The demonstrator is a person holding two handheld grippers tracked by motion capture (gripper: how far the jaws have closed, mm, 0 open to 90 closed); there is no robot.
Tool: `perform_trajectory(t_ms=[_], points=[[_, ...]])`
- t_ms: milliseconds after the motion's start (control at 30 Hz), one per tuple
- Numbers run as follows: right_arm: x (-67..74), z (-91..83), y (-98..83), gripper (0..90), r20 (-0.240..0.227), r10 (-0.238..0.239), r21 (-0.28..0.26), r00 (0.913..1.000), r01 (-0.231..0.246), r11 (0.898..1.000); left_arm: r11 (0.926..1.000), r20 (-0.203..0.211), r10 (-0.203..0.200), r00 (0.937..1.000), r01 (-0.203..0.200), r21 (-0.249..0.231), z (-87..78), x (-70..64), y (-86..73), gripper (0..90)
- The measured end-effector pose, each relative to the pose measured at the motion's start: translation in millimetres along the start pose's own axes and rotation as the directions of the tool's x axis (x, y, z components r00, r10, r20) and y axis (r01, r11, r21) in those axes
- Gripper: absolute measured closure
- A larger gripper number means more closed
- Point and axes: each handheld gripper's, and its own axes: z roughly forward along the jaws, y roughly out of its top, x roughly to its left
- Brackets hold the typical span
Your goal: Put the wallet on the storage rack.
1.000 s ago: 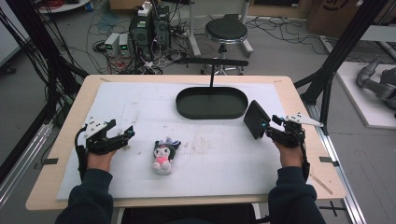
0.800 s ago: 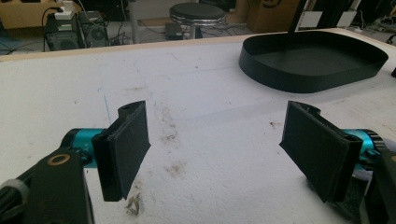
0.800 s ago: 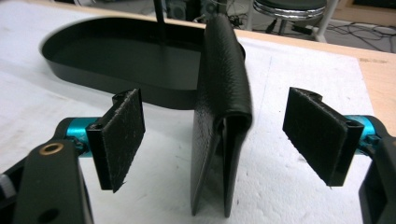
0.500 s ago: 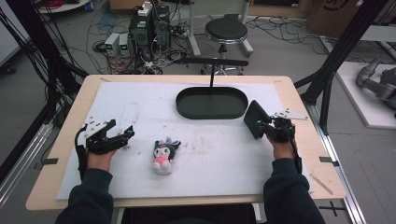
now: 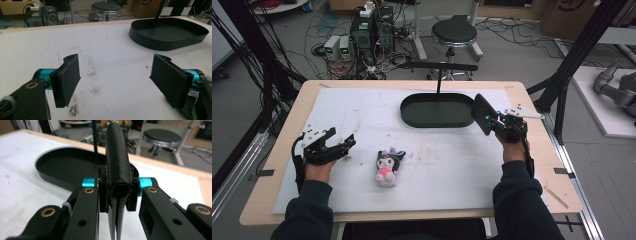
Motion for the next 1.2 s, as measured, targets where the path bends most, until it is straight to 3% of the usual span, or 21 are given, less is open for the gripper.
perform_trajectory(t_ms=[200, 233, 400, 500, 600, 667, 833, 1033, 1200], points=[[9.6, 13.9, 22.7, 78.4, -0.043, -0.013, -0.036, 0.999, 0.011, 0.999, 1.0, 0.006, 0.002, 1.0, -0.002, -0.006, -1.1, 0.7, 0.3, 23.2], [13.1, 22.6, 28.8, 78.4, -0.051, -0.023, -0.039, 0.9984, 0.021, 0.999, 1.0, 0.007, 0.003, 1.0, -0.003, -0.006, -1.3, 1.0, 0.4, 23.2], [16.3, 43.0, 34.5, 78.4, -0.063, -0.002, -0.039, 0.998, 0.0, 0.999, 1.0, 0.006, 0.0, 1.0, 0.0, -0.01, -1.4, 2.1, 0.3, 23.2], [20.7, 65.3, 34.1, 78.4, -0.059, -0.006, -0.016, 0.9983, 0.005, 1.0, 1.0, 0.009, 0.002, 1.0, -0.002, -0.008, -0.7, 2.1, 0.1, 23.4], [22.9, 79.0, 31.8, 78.4, -0.038, -0.014, -0.001, 0.9992, 0.014, 1.0, 1.0, 0.011, 0.005, 0.9999, -0.005, -0.008, -0.3, 2.1, 0.2, 23.5], [23.8, 94.8, 28.7, 78.4, 0.002, -0.014, 0.01, 0.9999, 0.014, 1.0, 0.9999, 0.007, 0.001, 1.0, -0.001, -0.011, -0.8, 2.1, 0.3, 23.5], [25.4, 113.4, 24.2, 78.4, 0.063, -0.034, 0.039, 0.9974, 0.031, 0.999, 0.9999, 0.006, 0.007, 1.0, -0.007, -0.009, -0.5, 2.5, 0.2, 23.5], [31.7, 137.9, 18.4, 78.3, 0.144, -0.085, 0.069, 0.9858, 0.076, 0.995, 0.9999, 0.005, 0.006, 1.0, -0.006, -0.012, -1.0, 3.9, 0.2, 23.6], [34.1, 147.9, 10.7, 78.2, 0.15, -0.064, 0.086, 0.9866, 0.052, 0.995, 0.9999, 0.001, 0.002, 1.0, -0.002, -0.015, -1.4, 6.4, -0.1, 23.6]])
